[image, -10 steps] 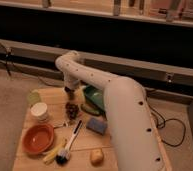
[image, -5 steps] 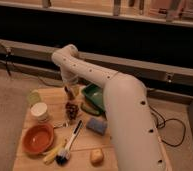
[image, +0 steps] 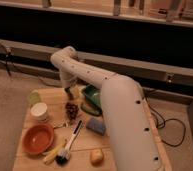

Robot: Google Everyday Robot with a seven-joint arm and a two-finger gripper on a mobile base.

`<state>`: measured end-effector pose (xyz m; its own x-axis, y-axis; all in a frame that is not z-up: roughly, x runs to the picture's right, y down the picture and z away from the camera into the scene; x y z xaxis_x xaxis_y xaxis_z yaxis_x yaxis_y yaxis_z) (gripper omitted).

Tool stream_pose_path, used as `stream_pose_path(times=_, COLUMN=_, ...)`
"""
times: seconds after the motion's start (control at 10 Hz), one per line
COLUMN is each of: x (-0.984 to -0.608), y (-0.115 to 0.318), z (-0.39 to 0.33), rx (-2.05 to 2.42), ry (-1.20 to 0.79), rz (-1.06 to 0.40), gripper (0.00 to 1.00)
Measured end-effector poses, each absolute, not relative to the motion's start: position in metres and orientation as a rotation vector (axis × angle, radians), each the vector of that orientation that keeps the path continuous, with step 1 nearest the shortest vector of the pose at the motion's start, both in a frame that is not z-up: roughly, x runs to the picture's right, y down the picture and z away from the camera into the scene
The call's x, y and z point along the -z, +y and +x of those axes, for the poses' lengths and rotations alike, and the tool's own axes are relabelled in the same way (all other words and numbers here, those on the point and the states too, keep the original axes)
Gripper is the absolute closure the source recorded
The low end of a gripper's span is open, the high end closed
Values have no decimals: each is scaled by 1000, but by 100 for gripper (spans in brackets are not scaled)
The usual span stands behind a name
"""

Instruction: Stack cups on top of each other

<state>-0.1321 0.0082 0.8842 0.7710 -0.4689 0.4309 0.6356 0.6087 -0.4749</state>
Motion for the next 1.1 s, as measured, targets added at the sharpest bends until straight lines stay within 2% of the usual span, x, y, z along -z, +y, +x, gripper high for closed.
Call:
stream_pose_path(times=0.7, x=-886, y=-7, z=-118, rx=619, ry=-299, rz=-627, gripper=20)
stream_pose_path(times=1.1, x=-888, y=2, z=-114, rx=625, ry=-265, rz=-710, gripper=20)
